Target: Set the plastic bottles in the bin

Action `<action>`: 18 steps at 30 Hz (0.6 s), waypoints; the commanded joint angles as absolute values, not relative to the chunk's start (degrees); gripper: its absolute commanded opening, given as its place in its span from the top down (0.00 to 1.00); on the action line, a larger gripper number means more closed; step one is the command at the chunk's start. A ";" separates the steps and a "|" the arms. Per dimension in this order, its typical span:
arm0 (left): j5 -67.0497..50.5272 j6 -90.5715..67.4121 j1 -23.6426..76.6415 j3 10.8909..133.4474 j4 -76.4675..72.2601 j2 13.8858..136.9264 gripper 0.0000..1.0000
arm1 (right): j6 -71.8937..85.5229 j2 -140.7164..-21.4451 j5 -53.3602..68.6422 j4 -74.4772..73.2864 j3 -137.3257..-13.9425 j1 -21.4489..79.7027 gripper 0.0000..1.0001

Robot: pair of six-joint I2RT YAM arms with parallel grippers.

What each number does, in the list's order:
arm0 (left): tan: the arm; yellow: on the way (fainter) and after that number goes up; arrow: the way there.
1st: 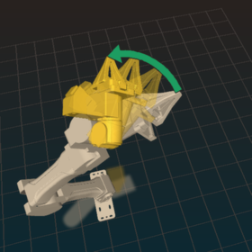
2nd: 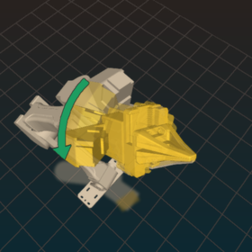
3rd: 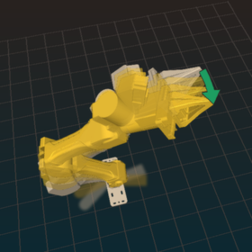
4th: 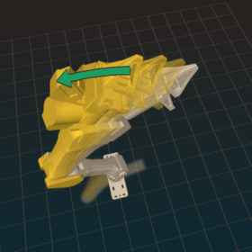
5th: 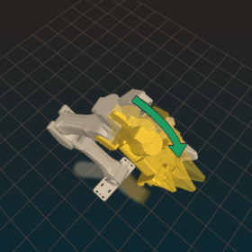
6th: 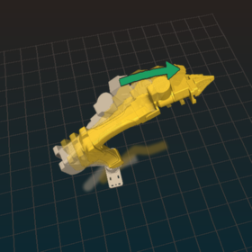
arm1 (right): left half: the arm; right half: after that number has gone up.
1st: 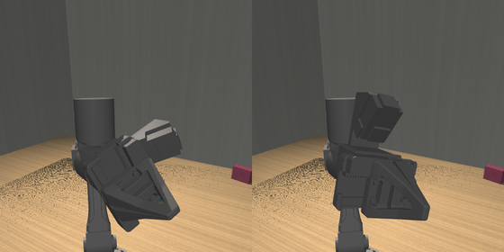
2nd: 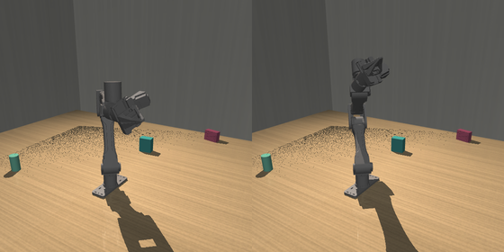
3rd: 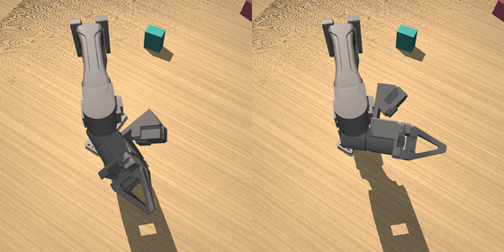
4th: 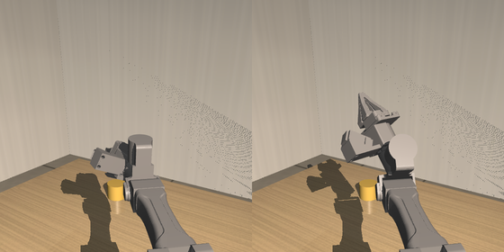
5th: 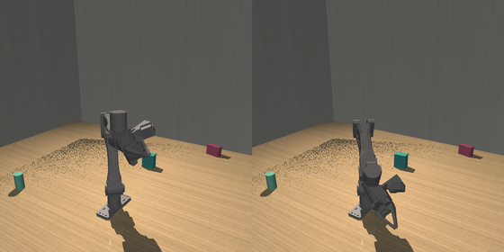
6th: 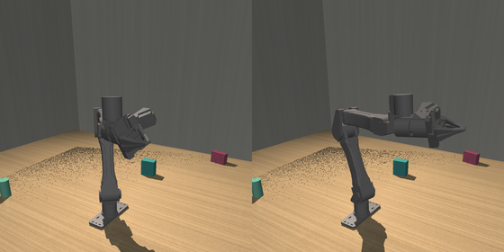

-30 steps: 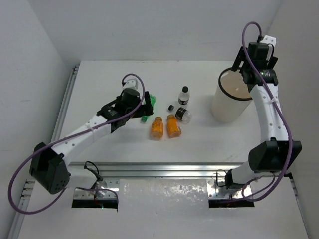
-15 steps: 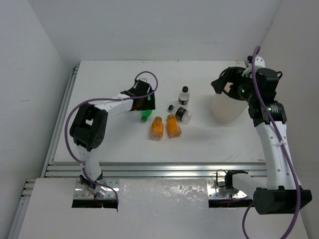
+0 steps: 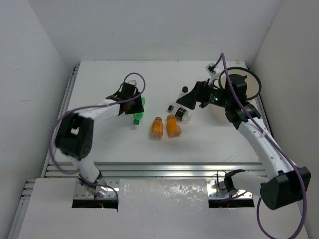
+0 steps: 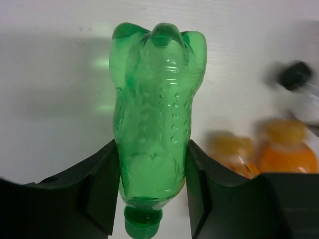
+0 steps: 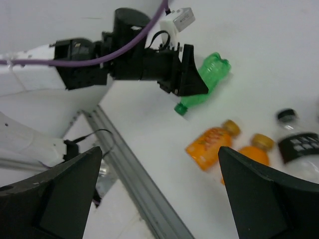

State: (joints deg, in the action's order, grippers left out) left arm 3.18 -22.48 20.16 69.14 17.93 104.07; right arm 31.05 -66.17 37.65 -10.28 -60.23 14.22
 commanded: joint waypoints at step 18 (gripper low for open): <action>-45.70 -34.72 28.92 49.82 -32.17 68.02 0.77 | 48.43 -74.80 45.88 22.76 -60.65 24.08 0.68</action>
